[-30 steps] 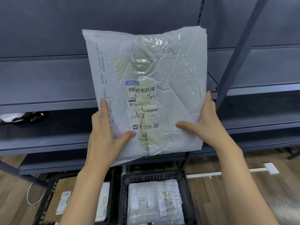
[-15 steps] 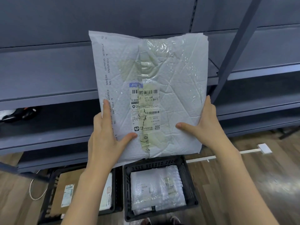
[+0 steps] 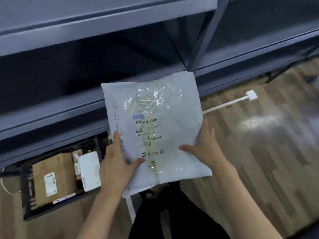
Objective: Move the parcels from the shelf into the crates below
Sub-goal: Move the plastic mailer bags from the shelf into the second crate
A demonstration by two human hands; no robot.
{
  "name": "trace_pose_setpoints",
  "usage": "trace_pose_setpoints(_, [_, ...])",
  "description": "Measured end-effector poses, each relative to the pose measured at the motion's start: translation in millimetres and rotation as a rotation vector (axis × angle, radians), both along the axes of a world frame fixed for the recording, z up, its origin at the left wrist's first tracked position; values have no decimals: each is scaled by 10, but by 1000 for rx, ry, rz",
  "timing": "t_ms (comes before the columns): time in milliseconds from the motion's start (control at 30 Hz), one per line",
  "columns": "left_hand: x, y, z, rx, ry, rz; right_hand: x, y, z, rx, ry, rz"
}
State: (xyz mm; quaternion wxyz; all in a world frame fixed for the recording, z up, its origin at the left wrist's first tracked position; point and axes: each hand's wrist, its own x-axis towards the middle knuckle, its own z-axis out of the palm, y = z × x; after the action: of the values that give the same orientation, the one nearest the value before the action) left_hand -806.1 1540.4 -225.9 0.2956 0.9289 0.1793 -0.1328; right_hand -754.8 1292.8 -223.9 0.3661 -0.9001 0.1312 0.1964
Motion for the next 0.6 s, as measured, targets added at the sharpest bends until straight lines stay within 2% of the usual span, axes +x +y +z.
trace_pose_setpoints(300, [-72,-77,-1191,15,356,-33,55,-104,-1288,-60,352,66])
trace_pose_setpoints(467, [-69,6,-1914,-20,494,-62,119,-105,-2102,-79,590,113])
trace_pose_setpoints(600, [7,-20,-2514,-34,536,-69,265,-131,-2763,-111,635,155])
